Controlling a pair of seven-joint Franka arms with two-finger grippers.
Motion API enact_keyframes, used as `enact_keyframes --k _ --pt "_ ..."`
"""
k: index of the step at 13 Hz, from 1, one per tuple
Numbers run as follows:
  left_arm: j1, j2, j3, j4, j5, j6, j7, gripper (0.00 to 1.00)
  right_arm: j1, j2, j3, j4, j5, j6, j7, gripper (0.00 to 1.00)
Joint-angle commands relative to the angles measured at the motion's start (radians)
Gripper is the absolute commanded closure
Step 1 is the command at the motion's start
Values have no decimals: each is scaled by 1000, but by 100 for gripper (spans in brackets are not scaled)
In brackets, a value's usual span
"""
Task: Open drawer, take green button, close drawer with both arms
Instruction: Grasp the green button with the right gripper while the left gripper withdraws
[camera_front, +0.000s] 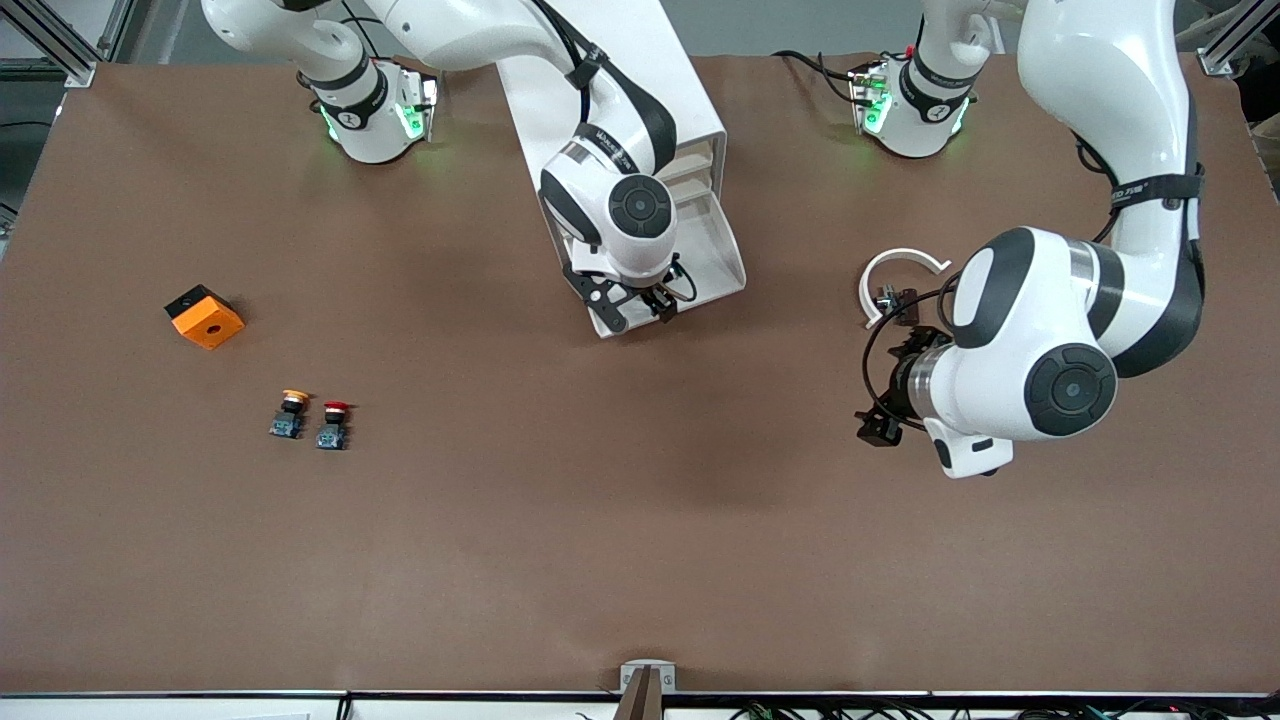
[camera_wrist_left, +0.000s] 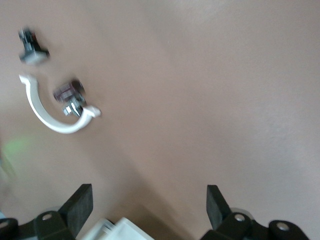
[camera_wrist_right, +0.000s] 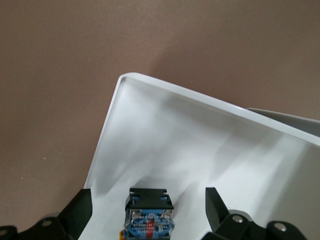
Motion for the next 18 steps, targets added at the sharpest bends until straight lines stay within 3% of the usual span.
enact_keyframes --k 1,3,9,13,16,18 --pt "20 -44 -1 -35 59 -45 163 0 1 -1 3 -1 -6 7 0 15" --pt "58 -65 -4 -39 58 -62 327 0 4 -1 3 0 -6 7 -2 30" --pt "92 -79 0 -65 63 -65 477 0 8 -1 3 8 -4 6 -6 83" --pt "92 -81 -3 -87 63 -49 494 0 -6 -7 3 48 -1 -13 -5 90" --pt "86 -82 -6 -124 63 -16 494 0 -51 -19 0 144 -4 -172 -18 90" --pt "86 -82 -7 -137 63 -6 492 0 -107 -68 -1 161 -4 -284 -150 90"
